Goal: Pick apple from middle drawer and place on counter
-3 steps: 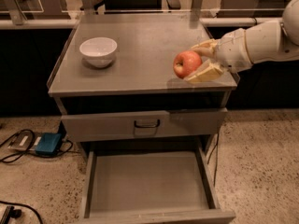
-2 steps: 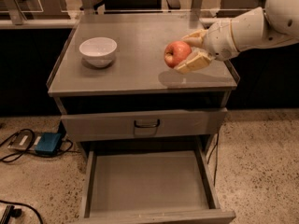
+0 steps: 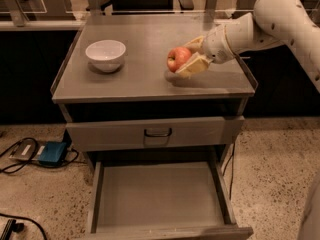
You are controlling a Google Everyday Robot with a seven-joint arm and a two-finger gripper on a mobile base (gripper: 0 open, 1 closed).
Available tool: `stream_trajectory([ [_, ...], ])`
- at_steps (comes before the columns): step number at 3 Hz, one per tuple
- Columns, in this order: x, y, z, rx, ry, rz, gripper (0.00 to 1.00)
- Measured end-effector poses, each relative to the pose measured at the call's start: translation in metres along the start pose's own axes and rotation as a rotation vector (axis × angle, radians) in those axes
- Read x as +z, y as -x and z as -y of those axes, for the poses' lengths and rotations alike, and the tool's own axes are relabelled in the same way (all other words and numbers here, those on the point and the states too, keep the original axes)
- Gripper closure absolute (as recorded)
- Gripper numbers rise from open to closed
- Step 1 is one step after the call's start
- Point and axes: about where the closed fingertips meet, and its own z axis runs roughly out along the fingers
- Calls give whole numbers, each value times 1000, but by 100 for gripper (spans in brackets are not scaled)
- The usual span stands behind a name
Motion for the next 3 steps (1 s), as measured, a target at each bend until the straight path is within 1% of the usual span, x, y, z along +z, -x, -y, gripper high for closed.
stream_trajectory([
  [1, 17, -20, 10, 50, 11, -6, 98],
  [2, 17, -20, 10, 50, 11, -6, 76],
  [3, 17, -20, 10, 50, 11, -6, 45],
])
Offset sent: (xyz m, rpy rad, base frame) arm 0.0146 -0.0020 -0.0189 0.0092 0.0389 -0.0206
